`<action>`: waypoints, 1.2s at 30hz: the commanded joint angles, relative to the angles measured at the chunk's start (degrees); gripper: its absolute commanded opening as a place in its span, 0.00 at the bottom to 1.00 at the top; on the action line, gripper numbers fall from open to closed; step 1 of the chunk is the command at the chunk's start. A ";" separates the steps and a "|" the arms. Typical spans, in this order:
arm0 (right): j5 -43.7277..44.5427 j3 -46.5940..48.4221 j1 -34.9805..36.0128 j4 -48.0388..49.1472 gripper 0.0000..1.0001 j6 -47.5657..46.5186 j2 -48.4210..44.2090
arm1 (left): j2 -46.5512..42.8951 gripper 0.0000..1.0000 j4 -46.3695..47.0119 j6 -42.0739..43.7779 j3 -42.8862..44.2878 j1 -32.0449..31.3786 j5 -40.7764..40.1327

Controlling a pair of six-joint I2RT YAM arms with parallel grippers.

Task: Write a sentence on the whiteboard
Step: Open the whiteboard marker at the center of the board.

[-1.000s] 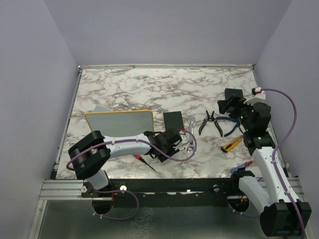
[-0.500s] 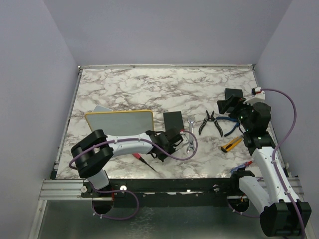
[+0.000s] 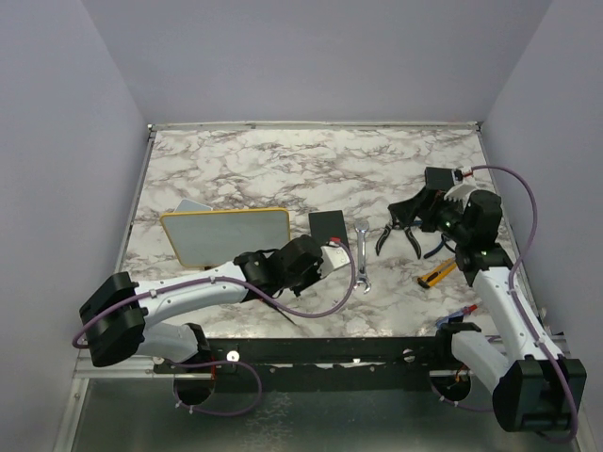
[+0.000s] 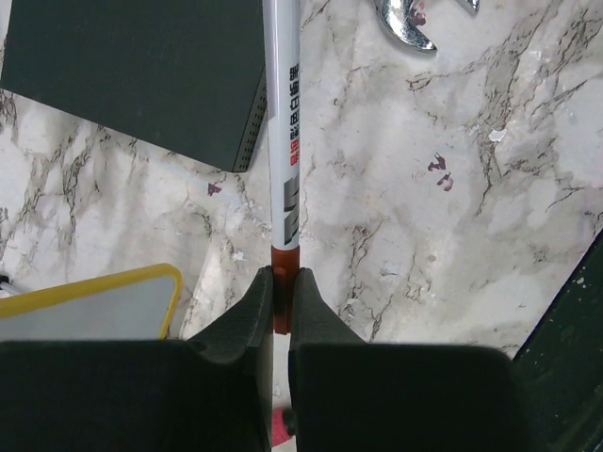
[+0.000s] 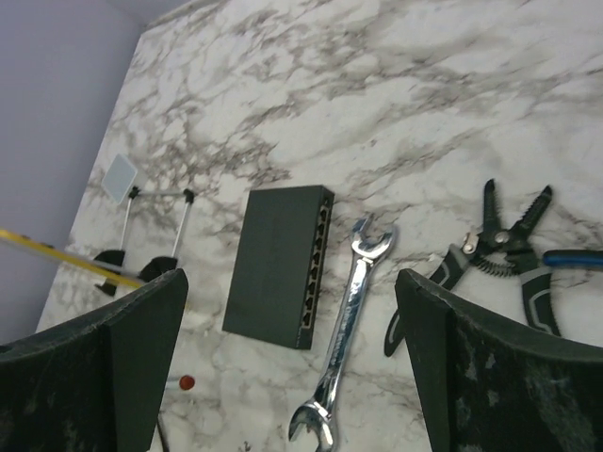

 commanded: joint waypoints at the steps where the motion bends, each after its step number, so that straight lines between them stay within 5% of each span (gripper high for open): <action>1: -16.04 0.40 -0.16 -4.83 0.93 0.39 1.68 | -1.20 0.00 6.25 4.06 -2.57 -0.03 -0.60; 11: -32.16 -3.31 8.76 -8.14 0.80 1.29 7.03 | -4.89 0.00 7.02 3.55 -3.79 -0.09 5.88; 27: -30.00 5.02 26.96 -13.18 0.54 -5.28 19.61 | -4.74 0.00 5.27 4.27 -3.35 -2.75 9.81; 36: -27.39 5.44 30.92 -13.57 0.48 -5.83 21.89 | -3.93 0.00 4.72 4.15 -2.79 -2.84 9.07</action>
